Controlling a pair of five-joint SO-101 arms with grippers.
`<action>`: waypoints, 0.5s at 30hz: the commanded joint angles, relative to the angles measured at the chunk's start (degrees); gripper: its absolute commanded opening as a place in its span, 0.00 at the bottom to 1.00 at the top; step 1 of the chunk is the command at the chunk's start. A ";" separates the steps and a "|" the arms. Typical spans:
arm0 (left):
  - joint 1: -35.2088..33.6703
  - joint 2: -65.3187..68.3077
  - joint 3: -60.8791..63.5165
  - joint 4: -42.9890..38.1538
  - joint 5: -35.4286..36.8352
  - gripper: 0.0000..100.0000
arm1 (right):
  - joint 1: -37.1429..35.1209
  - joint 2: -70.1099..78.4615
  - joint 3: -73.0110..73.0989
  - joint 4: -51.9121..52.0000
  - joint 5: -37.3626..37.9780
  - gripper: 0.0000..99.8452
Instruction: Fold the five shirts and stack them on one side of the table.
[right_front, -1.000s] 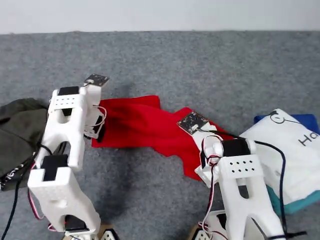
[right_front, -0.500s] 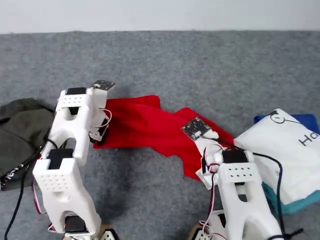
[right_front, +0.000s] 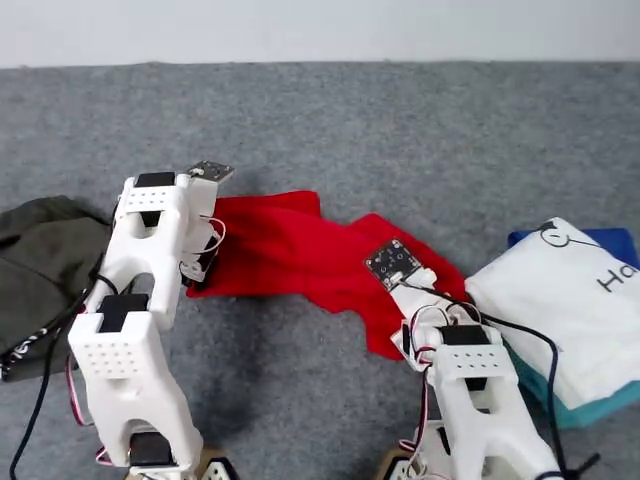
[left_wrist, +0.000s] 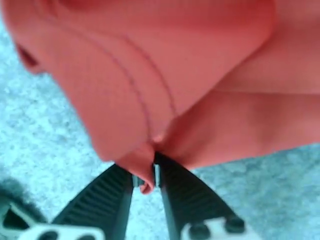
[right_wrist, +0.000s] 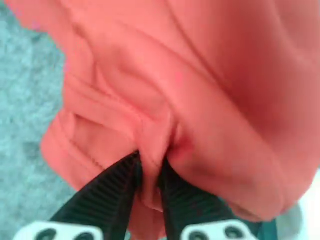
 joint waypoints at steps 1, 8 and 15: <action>-0.18 3.78 0.22 0.26 0.26 0.02 | 2.42 -1.54 -4.92 2.33 -3.43 0.01; -0.18 3.78 0.22 0.26 0.35 0.02 | 5.58 -4.97 -24.18 24.31 -7.65 0.01; -0.18 3.78 0.22 0.26 0.35 0.02 | 5.14 -6.11 -36.75 34.95 -7.38 0.01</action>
